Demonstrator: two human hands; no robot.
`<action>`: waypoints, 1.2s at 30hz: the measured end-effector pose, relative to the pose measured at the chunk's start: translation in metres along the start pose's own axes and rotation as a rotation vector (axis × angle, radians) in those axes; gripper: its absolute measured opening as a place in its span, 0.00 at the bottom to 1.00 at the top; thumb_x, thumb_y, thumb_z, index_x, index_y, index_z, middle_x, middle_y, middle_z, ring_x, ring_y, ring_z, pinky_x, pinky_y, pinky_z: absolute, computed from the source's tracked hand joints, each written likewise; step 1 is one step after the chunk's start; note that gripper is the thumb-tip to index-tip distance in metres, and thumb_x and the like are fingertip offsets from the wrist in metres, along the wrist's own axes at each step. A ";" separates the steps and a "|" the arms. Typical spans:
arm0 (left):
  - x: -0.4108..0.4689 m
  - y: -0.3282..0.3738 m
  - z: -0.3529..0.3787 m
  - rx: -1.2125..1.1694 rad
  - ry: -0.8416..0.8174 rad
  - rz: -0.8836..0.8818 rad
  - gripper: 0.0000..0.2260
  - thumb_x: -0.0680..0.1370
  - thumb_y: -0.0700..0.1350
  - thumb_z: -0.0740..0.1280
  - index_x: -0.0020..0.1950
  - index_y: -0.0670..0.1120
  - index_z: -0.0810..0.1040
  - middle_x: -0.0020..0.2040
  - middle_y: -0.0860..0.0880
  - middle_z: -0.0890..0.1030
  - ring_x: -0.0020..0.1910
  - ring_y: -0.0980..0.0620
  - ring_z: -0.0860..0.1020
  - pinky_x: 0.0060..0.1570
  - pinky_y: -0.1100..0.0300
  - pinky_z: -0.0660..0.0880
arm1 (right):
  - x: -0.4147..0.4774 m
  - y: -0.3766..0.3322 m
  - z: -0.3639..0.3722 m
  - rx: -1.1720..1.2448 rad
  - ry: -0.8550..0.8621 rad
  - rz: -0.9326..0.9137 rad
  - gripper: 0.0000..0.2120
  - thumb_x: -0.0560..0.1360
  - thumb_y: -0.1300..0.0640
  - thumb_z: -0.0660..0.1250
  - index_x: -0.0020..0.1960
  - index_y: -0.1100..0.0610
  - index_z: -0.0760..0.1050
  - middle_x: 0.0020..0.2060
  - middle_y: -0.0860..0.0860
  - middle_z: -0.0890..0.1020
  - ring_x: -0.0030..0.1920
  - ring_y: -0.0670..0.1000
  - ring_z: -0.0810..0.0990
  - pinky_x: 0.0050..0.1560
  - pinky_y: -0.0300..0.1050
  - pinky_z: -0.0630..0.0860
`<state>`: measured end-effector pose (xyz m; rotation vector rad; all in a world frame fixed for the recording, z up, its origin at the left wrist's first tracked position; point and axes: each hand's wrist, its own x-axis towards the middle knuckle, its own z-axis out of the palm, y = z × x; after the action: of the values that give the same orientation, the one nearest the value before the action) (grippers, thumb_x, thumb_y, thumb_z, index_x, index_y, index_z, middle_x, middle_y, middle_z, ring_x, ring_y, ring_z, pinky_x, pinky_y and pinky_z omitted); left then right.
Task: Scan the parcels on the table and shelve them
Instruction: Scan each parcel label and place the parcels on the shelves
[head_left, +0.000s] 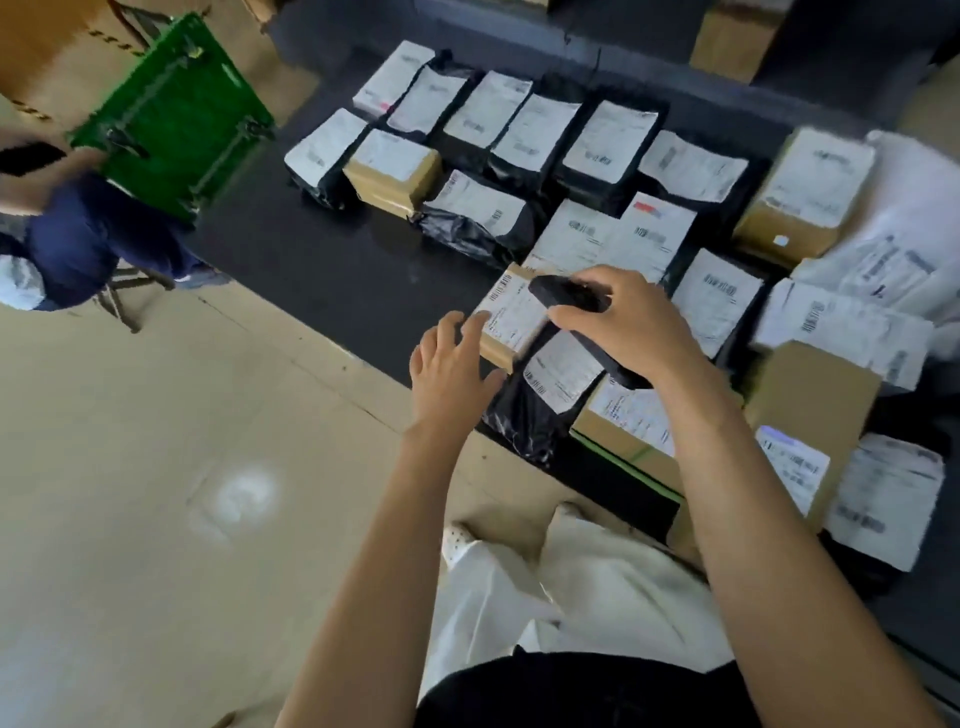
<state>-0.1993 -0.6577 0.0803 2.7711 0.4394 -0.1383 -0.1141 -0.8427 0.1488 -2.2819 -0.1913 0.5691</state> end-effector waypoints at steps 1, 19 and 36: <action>0.011 0.005 0.006 0.013 -0.037 0.025 0.32 0.75 0.52 0.71 0.76 0.53 0.62 0.75 0.47 0.61 0.72 0.42 0.62 0.71 0.44 0.61 | 0.004 0.005 -0.003 0.015 0.028 0.044 0.24 0.72 0.40 0.71 0.66 0.44 0.75 0.59 0.46 0.80 0.59 0.52 0.78 0.59 0.54 0.76; 0.116 -0.068 0.047 -0.113 -0.304 0.094 0.41 0.73 0.51 0.73 0.77 0.67 0.52 0.77 0.46 0.54 0.74 0.39 0.57 0.72 0.41 0.54 | 0.012 -0.029 0.068 0.132 0.289 0.425 0.27 0.72 0.39 0.71 0.69 0.44 0.74 0.65 0.45 0.78 0.66 0.51 0.75 0.64 0.54 0.73; 0.247 -0.093 -0.121 -0.093 0.296 0.870 0.46 0.65 0.40 0.76 0.79 0.40 0.57 0.67 0.40 0.64 0.68 0.39 0.61 0.70 0.39 0.62 | 0.023 -0.170 0.062 0.112 0.610 0.154 0.24 0.75 0.39 0.69 0.69 0.43 0.72 0.65 0.43 0.78 0.65 0.49 0.75 0.56 0.47 0.71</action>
<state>0.0105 -0.4633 0.1296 2.6279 -0.6869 0.4834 -0.1161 -0.6769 0.2243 -2.2604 0.3085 -0.0589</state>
